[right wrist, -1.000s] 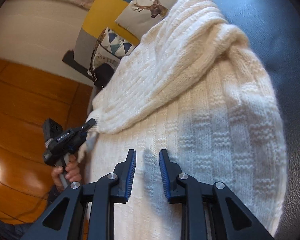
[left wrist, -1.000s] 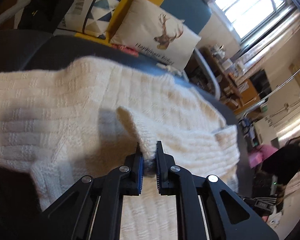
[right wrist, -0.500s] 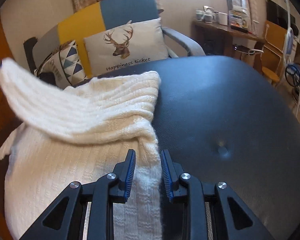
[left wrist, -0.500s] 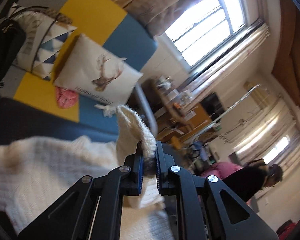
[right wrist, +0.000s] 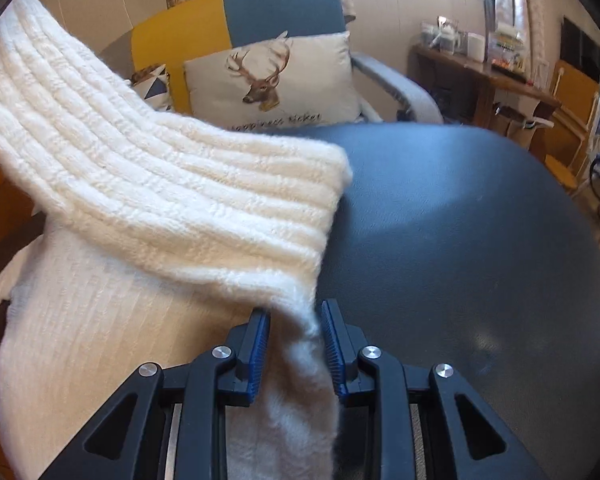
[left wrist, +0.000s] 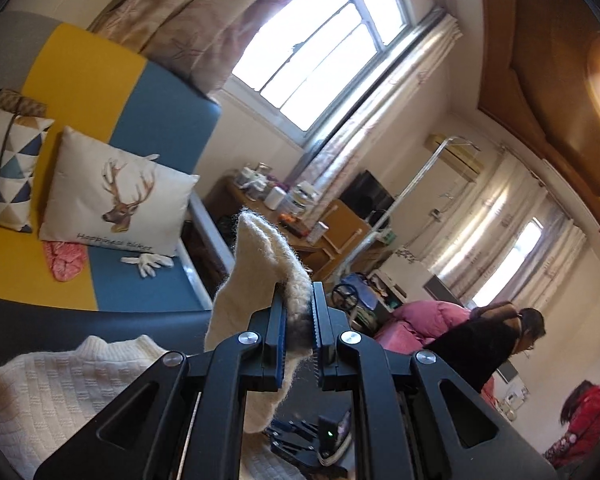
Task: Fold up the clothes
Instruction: 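Carry the held cuff across the sweater body with the left gripper and release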
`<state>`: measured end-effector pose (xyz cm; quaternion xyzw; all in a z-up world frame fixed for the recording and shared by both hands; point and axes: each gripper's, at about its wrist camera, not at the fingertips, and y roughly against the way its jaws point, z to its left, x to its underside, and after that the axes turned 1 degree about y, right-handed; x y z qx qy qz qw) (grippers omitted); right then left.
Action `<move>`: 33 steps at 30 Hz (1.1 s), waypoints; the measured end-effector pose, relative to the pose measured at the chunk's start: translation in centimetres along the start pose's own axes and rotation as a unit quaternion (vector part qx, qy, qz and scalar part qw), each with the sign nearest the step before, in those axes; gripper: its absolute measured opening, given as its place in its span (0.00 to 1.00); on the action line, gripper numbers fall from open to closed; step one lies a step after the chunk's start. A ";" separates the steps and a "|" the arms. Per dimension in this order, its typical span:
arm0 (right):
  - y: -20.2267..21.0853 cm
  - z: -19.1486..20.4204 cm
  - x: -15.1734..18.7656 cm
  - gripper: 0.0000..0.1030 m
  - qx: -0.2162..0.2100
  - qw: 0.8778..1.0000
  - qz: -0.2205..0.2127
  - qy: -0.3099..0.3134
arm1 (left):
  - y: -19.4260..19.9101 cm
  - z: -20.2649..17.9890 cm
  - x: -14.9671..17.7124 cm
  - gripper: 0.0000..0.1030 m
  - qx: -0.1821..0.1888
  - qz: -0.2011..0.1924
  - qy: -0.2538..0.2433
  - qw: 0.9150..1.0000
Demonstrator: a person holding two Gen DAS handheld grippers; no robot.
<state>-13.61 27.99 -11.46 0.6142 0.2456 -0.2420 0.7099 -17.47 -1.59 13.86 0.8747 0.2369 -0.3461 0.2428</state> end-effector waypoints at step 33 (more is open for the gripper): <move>-3.3 -1.1 -8.8 0.26 -0.030 0.997 0.064 -0.010 | 4.6 20.3 18.9 0.11 -0.252 0.125 0.184 0.942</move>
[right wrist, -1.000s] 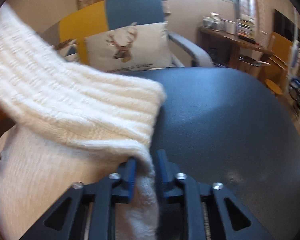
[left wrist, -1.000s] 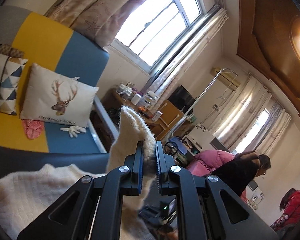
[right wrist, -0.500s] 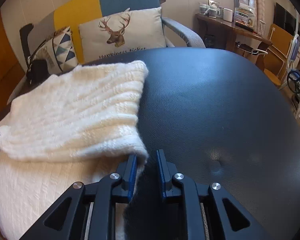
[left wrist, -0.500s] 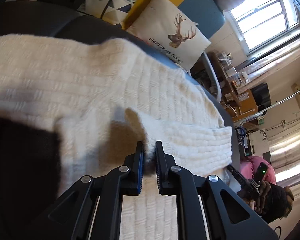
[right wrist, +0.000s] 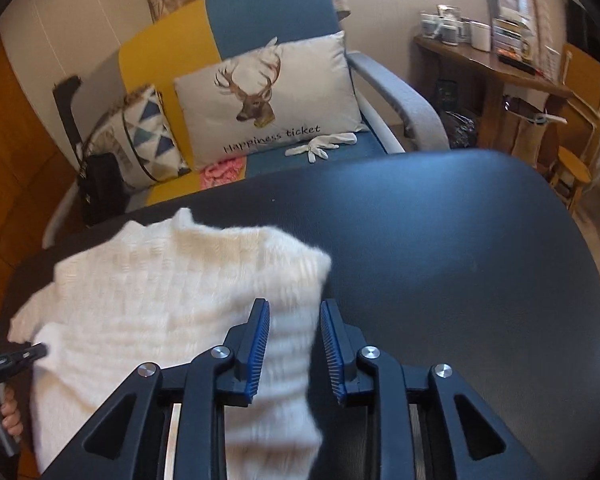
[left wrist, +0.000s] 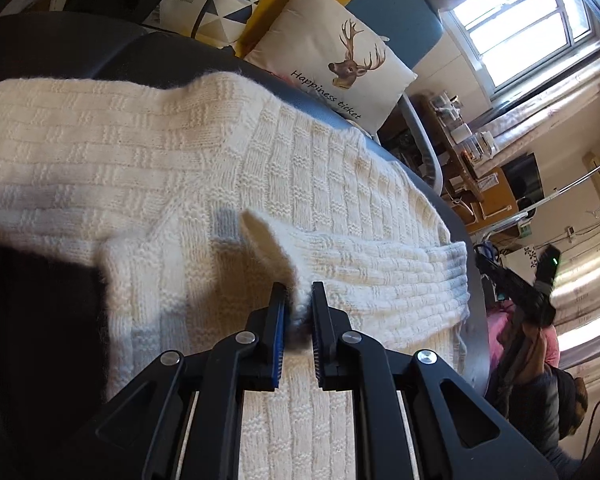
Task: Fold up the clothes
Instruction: 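Carry the held cuff across the sweater body with the left gripper and release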
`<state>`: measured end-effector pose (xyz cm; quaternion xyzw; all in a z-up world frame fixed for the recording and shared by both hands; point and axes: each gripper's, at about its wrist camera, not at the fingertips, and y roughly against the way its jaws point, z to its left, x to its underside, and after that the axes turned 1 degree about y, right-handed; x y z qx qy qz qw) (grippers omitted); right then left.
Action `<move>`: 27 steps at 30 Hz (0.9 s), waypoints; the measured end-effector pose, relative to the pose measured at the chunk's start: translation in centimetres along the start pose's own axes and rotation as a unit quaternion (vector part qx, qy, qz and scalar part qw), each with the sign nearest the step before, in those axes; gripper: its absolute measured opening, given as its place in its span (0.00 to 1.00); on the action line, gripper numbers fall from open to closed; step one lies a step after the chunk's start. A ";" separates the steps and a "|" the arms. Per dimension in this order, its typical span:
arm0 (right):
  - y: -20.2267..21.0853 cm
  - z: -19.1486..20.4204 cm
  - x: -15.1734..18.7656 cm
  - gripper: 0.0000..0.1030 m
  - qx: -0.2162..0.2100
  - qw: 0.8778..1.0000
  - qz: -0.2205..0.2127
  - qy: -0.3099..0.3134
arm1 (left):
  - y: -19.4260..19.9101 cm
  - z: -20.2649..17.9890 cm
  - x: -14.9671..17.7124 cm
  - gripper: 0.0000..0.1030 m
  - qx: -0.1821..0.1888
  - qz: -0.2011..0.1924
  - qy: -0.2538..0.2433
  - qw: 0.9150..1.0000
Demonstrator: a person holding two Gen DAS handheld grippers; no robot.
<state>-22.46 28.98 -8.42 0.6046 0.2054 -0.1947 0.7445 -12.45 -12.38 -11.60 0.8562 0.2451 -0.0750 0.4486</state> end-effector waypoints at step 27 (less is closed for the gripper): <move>0.8 -3.5 2.1 0.21 0.000 0.996 -0.036 -0.081 | 1.1 2.9 -2.3 0.12 -0.070 -0.034 -0.019 0.997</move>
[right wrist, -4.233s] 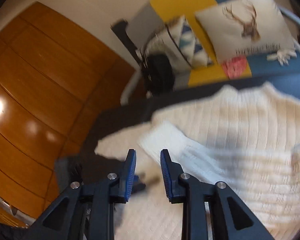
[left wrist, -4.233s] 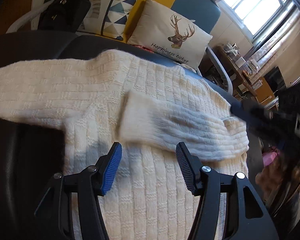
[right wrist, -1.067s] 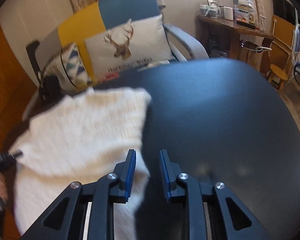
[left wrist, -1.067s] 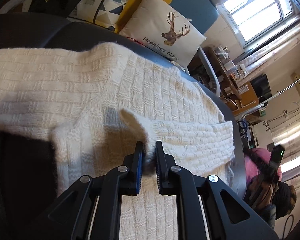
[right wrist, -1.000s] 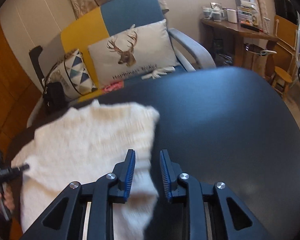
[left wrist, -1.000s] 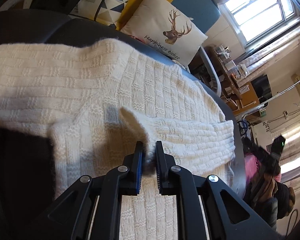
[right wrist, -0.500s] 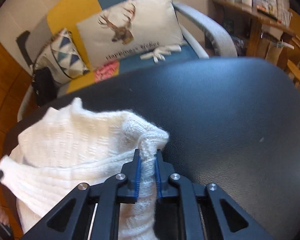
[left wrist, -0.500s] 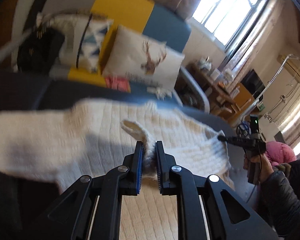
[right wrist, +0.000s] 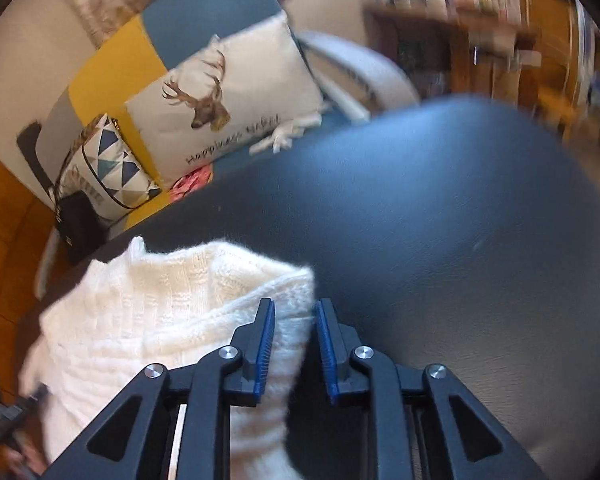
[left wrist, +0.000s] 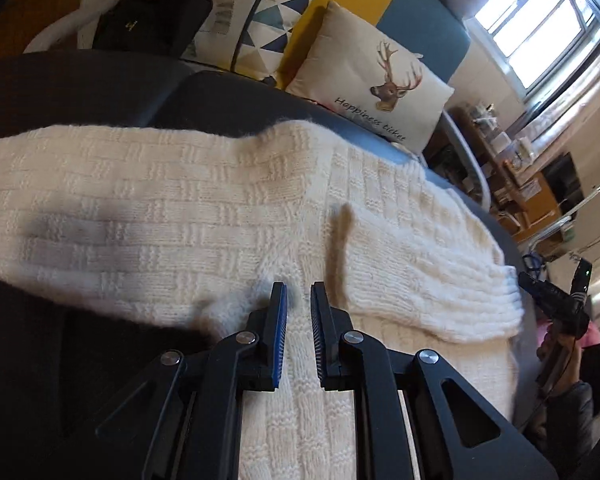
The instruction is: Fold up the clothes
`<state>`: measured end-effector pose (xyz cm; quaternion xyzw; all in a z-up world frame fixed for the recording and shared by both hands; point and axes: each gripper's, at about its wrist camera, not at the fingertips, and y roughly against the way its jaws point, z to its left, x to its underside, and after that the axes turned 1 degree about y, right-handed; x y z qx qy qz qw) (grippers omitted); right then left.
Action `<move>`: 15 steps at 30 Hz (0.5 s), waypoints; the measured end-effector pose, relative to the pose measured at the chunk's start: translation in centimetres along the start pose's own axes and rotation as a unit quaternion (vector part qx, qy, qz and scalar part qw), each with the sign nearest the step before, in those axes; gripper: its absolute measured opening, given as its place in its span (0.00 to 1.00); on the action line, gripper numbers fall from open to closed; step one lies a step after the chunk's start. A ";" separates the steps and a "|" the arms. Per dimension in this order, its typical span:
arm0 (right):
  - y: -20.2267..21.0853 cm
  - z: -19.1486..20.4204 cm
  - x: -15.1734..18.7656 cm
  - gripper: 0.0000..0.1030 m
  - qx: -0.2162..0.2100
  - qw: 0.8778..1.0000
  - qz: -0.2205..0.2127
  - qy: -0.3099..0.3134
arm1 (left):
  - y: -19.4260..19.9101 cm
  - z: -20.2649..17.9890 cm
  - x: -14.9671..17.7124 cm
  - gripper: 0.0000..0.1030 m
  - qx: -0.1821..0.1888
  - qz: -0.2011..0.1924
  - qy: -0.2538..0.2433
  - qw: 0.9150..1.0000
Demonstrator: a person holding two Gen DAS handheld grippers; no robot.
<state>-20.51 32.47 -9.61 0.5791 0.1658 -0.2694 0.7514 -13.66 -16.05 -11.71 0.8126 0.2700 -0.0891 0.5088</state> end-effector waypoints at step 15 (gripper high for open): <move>4.2 8.6 7.3 0.21 -0.118 0.986 0.025 0.116 | -4.3 -0.7 -1.4 0.16 0.153 0.088 0.055 0.983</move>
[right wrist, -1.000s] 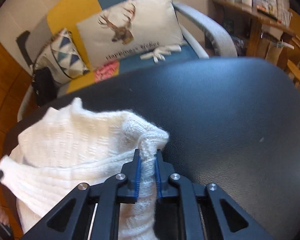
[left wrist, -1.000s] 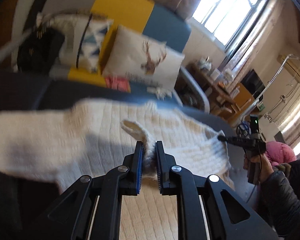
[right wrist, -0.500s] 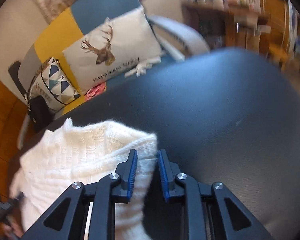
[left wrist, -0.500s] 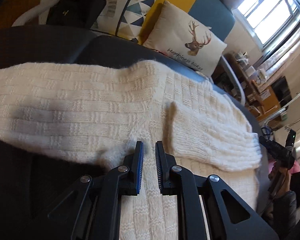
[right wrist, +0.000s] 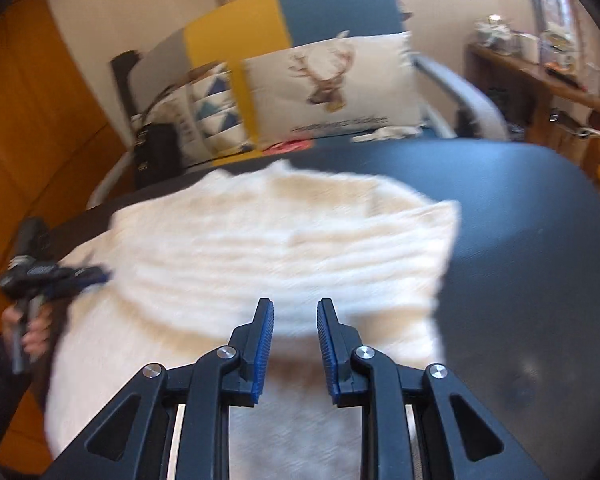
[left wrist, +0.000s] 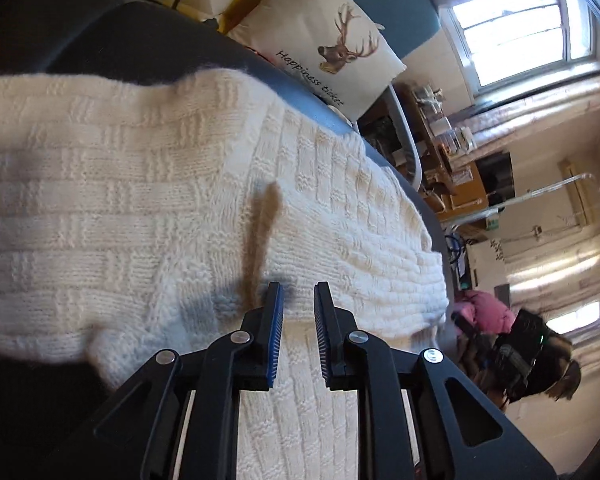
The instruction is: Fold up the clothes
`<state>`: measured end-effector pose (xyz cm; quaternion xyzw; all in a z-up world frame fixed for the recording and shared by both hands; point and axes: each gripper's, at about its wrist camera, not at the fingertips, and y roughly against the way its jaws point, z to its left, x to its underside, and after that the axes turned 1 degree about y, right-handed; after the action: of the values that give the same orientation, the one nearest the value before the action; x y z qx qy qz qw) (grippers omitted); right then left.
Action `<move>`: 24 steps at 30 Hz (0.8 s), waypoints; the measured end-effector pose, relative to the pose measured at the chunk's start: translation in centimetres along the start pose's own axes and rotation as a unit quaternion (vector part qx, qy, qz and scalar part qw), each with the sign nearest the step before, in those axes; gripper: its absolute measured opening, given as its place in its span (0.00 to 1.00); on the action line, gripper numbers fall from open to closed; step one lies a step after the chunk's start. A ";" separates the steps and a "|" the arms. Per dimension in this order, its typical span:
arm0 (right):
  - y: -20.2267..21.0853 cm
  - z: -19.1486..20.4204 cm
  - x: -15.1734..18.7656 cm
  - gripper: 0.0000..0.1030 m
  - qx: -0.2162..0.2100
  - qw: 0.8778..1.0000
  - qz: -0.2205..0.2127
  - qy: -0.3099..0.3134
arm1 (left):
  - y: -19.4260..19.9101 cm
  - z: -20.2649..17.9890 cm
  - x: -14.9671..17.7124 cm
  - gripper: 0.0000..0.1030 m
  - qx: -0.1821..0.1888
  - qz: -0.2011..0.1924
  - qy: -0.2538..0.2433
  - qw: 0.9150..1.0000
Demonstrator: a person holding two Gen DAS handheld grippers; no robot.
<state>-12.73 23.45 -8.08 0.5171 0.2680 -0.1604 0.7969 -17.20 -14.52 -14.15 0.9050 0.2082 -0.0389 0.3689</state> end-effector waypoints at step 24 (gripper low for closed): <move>1.9 -2.0 6.9 0.21 0.069 0.991 -0.047 -0.102 | 1.1 -3.2 0.0 0.09 0.067 -0.096 0.070 0.991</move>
<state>-6.74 26.19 -11.40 0.5383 0.1973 -0.2677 0.7744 -17.05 -13.05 -11.15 0.9041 0.3164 -0.0244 0.2863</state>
